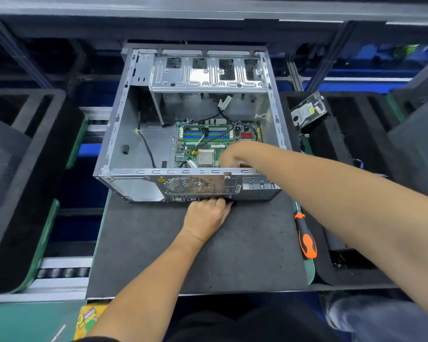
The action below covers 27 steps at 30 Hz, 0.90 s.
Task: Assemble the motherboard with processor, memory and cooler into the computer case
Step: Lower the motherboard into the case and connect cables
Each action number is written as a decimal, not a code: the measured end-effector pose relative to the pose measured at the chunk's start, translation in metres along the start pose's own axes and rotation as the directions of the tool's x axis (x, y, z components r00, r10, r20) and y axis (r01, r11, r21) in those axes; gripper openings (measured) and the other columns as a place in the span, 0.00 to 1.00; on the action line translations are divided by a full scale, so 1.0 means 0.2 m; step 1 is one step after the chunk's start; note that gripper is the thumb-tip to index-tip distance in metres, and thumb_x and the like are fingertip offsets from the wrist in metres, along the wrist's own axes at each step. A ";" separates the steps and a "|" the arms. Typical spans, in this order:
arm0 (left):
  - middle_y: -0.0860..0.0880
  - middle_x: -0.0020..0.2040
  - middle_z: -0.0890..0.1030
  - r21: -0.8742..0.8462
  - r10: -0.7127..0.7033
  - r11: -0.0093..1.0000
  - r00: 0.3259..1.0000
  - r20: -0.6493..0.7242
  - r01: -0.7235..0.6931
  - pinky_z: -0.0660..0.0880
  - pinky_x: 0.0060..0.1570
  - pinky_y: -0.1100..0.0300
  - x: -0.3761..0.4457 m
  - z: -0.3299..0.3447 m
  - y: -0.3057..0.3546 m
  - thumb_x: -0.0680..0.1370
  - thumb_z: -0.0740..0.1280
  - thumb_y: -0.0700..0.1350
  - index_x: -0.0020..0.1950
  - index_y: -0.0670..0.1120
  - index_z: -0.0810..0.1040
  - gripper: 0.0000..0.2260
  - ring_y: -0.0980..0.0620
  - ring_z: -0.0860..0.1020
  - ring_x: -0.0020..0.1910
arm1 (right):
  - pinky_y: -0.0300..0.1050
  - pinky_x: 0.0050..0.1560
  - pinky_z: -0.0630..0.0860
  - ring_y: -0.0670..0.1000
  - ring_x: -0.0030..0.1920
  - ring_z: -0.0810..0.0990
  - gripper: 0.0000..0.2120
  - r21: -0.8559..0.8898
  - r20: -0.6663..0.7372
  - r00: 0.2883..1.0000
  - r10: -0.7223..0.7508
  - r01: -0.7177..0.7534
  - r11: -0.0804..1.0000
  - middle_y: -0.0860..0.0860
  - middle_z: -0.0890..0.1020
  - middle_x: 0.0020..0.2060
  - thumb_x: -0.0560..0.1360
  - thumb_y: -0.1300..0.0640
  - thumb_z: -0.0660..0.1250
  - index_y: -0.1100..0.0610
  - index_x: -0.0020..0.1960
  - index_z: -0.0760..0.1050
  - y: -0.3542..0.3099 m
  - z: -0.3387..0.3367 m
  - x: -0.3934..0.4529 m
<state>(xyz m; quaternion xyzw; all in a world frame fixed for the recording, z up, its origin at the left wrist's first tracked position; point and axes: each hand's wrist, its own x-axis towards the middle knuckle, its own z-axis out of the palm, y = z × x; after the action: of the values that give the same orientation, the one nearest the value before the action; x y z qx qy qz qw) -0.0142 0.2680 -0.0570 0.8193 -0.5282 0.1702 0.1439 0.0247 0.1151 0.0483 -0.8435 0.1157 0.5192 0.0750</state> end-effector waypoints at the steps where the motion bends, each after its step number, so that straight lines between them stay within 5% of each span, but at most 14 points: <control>1: 0.49 0.20 0.71 0.002 0.002 1.000 1.000 0.003 -0.002 0.62 0.18 0.64 0.00 0.00 0.00 0.63 0.79 0.50 0.25 0.47 0.70 0.19 0.48 0.72 0.17 | 0.49 0.55 0.72 0.55 0.51 0.75 0.16 0.027 0.061 0.998 0.005 -0.007 1.000 0.55 0.73 0.57 0.82 0.54 0.60 0.64 0.63 0.73 0.00 0.00 0.01; 3: 0.49 0.19 0.71 0.007 0.005 1.000 1.000 -0.001 -0.005 0.62 0.18 0.64 0.00 0.00 0.00 0.63 0.79 0.50 0.25 0.47 0.71 0.19 0.48 0.72 0.17 | 0.45 0.42 0.74 0.51 0.38 0.75 0.12 0.081 0.114 0.993 0.020 -0.029 0.996 0.52 0.75 0.45 0.82 0.54 0.60 0.62 0.46 0.74 0.01 -0.01 0.01; 5: 0.49 0.19 0.71 0.005 0.007 1.000 1.000 0.001 -0.007 0.63 0.18 0.65 0.01 -0.01 0.00 0.63 0.79 0.51 0.24 0.47 0.71 0.19 0.48 0.72 0.17 | 0.42 0.35 0.72 0.49 0.34 0.73 0.13 0.096 0.131 0.991 0.023 -0.035 0.995 0.50 0.75 0.39 0.82 0.55 0.60 0.57 0.40 0.72 0.02 -0.01 0.00; 8: 0.49 0.20 0.72 0.001 0.015 1.000 1.000 0.010 -0.015 0.64 0.18 0.65 0.01 -0.01 0.00 0.64 0.79 0.51 0.24 0.47 0.71 0.19 0.48 0.72 0.18 | 0.41 0.35 0.74 0.50 0.36 0.76 0.13 0.106 0.155 0.988 0.017 -0.033 0.994 0.51 0.76 0.39 0.82 0.55 0.61 0.60 0.41 0.73 0.02 0.00 0.01; 13: 0.50 0.20 0.71 -0.008 0.042 0.999 0.999 0.004 -0.042 0.62 0.19 0.64 0.01 -0.01 -0.01 0.64 0.79 0.51 0.24 0.47 0.71 0.19 0.49 0.72 0.18 | 0.48 0.50 0.73 0.55 0.46 0.75 0.13 0.069 0.066 0.998 0.002 -0.007 0.998 0.52 0.76 0.44 0.81 0.54 0.62 0.59 0.40 0.72 0.03 0.00 0.03; 19: 0.50 0.20 0.71 -0.026 0.045 0.999 0.998 0.042 -0.044 0.62 0.18 0.64 0.01 -0.02 -0.01 0.64 0.79 0.51 0.25 0.48 0.71 0.19 0.50 0.72 0.18 | 0.42 0.36 0.75 0.52 0.39 0.76 0.09 0.052 0.001 1.000 -0.024 0.024 0.998 0.56 0.78 0.51 0.79 0.56 0.66 0.63 0.50 0.74 0.00 0.00 -0.01; 21: 0.50 0.20 0.71 -0.022 0.056 0.998 0.997 0.060 -0.055 0.61 0.18 0.65 0.01 -0.03 -0.01 0.65 0.79 0.50 0.25 0.48 0.71 0.18 0.50 0.72 0.18 | 0.38 0.29 0.72 0.49 0.34 0.73 0.06 0.005 -0.058 0.998 -0.029 0.030 1.000 0.53 0.76 0.44 0.81 0.59 0.62 0.62 0.51 0.72 -0.04 -0.01 -0.02; 24: 0.50 0.22 0.71 -0.015 0.123 0.992 0.989 0.083 -0.122 0.61 0.18 0.64 -0.01 -0.05 -0.04 0.65 0.78 0.48 0.26 0.48 0.72 0.16 0.50 0.71 0.18 | 0.39 0.31 0.65 0.48 0.29 0.63 0.12 -0.022 -0.285 0.956 -0.074 0.071 0.997 0.51 0.65 0.32 0.81 0.67 0.54 0.59 0.39 0.64 -0.12 -0.04 0.00; 27: 0.50 0.22 0.70 -0.001 0.212 0.977 0.972 0.100 -0.213 0.61 0.18 0.63 -0.06 -0.06 -0.10 0.65 0.78 0.47 0.26 0.48 0.71 0.17 0.50 0.70 0.18 | 0.43 0.32 0.58 0.49 0.29 0.56 0.17 -0.007 -0.350 0.931 -0.108 0.113 0.994 0.52 0.60 0.30 0.78 0.71 0.54 0.57 0.34 0.62 -0.17 -0.04 0.02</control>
<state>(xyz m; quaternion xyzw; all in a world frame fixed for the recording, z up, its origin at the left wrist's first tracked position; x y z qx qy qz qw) -0.0015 0.2904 -0.0520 0.7663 -0.6185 0.1460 0.0944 0.0429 0.1451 0.0486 -0.9269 0.0830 0.3553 0.0879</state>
